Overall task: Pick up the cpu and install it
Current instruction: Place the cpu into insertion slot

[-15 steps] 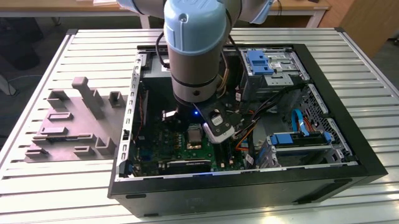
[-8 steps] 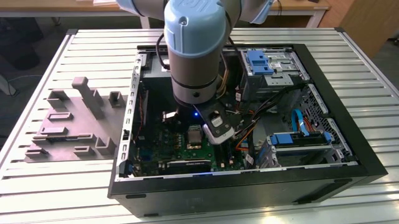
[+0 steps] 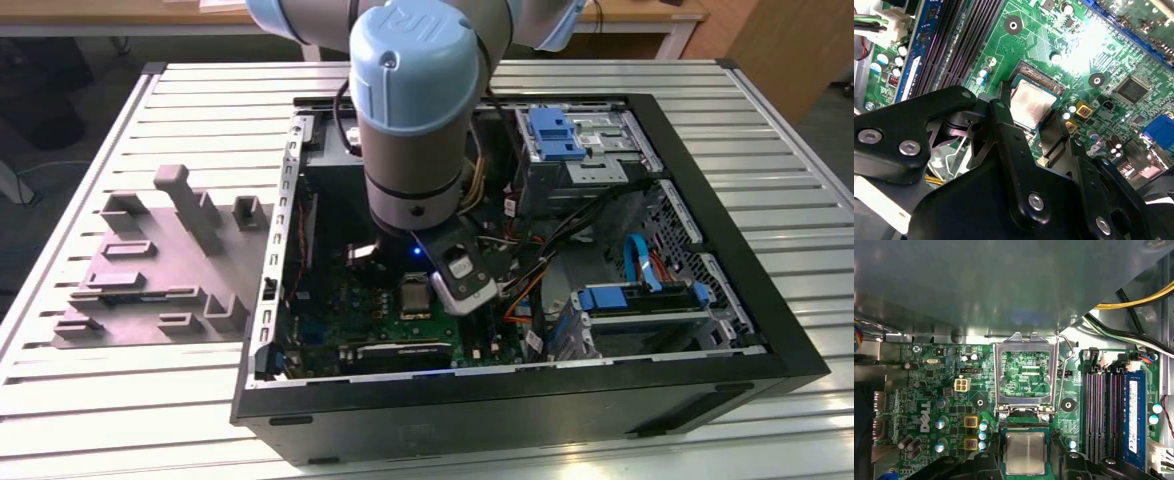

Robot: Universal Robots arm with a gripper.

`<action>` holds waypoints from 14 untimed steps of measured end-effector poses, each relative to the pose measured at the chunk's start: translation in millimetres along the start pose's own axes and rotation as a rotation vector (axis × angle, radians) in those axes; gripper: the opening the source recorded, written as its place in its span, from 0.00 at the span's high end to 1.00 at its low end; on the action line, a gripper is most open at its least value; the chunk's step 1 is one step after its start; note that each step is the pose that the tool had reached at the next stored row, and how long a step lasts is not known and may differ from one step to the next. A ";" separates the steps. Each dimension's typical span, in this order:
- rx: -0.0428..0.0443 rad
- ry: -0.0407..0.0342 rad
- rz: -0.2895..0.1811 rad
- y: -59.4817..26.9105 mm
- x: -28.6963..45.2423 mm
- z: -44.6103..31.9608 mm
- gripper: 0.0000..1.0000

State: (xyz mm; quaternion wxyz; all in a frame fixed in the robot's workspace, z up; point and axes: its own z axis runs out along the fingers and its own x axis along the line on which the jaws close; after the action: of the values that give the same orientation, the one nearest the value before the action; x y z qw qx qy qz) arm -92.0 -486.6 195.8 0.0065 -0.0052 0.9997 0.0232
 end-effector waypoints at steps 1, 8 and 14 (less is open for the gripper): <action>0.0001 0.0000 0.000 -0.2 0.1 0.5 0.53; -0.0001 0.0009 0.000 -1.1 0.6 6.4 0.53; 0.0001 0.0011 0.000 -1.8 0.8 8.7 0.53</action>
State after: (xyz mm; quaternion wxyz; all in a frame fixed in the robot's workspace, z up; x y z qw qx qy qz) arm -92.7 -488.0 187.1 0.0059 -0.0052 0.9997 0.0232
